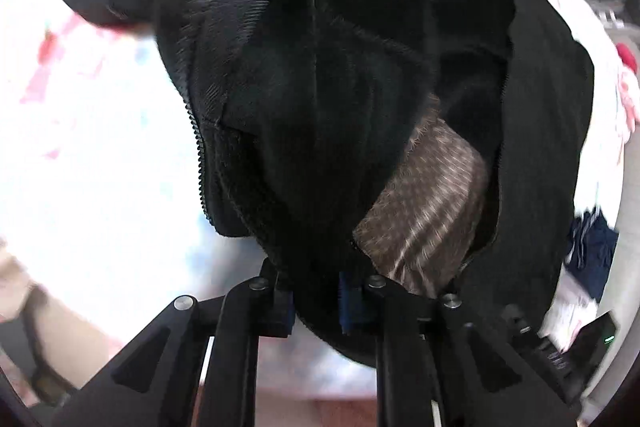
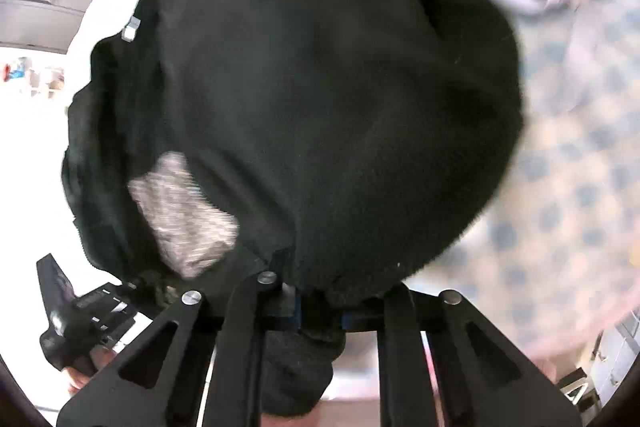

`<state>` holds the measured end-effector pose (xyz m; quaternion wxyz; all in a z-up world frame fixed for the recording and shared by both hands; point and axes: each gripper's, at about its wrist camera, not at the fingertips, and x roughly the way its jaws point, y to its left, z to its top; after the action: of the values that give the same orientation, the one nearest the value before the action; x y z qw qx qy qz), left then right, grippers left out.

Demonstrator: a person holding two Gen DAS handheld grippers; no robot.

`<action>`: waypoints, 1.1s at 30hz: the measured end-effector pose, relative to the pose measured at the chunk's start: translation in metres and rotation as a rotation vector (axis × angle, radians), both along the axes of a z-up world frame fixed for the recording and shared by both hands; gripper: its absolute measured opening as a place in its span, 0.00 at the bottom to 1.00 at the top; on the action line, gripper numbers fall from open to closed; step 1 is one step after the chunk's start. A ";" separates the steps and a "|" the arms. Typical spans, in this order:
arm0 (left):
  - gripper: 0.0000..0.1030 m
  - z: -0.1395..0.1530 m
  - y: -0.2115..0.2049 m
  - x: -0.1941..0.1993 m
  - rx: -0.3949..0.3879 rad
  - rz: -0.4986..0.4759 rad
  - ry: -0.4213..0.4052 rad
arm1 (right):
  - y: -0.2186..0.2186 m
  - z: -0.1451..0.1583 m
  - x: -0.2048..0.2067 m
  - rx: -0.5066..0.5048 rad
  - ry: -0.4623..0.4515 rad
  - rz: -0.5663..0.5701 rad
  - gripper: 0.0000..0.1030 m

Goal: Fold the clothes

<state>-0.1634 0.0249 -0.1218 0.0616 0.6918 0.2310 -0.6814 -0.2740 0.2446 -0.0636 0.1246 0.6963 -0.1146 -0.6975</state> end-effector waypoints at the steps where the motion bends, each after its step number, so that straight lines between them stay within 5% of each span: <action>1: 0.15 0.008 0.002 0.000 -0.008 -0.028 -0.006 | -0.002 0.011 0.003 0.011 0.012 0.011 0.10; 4: 0.15 -0.005 0.000 0.002 -0.024 -0.065 -0.062 | -0.003 0.023 0.012 0.065 0.017 0.044 0.10; 7: 0.16 -0.040 -0.002 0.004 -0.017 -0.073 -0.132 | -0.002 -0.026 0.024 0.154 -0.047 0.075 0.11; 9: 0.24 -0.051 -0.005 0.001 0.033 -0.057 -0.126 | -0.003 -0.033 0.022 0.127 -0.075 0.065 0.19; 12: 0.42 -0.046 -0.013 -0.003 0.095 -0.063 -0.115 | -0.003 -0.043 0.018 0.086 -0.119 0.050 0.37; 17: 0.43 -0.003 -0.031 0.004 0.100 -0.090 -0.055 | -0.005 -0.025 0.022 0.111 -0.125 0.100 0.45; 21: 0.41 0.059 -0.033 -0.008 -0.037 -0.173 0.089 | -0.013 0.031 0.023 0.248 0.014 0.173 0.45; 23: 0.41 0.074 -0.024 -0.029 -0.013 -0.219 0.156 | -0.015 0.058 0.016 0.323 0.109 0.208 0.45; 28: 0.41 0.043 0.019 -0.123 0.164 -0.292 0.267 | -0.063 0.075 -0.047 0.287 0.347 0.331 0.45; 33: 0.41 0.005 0.052 -0.231 0.222 -0.261 0.350 | -0.128 0.034 -0.128 0.204 0.387 0.348 0.45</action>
<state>-0.3940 0.0764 -0.1165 -0.1444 0.5898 0.2201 -0.7634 -0.4020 0.1169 -0.0296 0.1912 0.5685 0.1034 -0.7934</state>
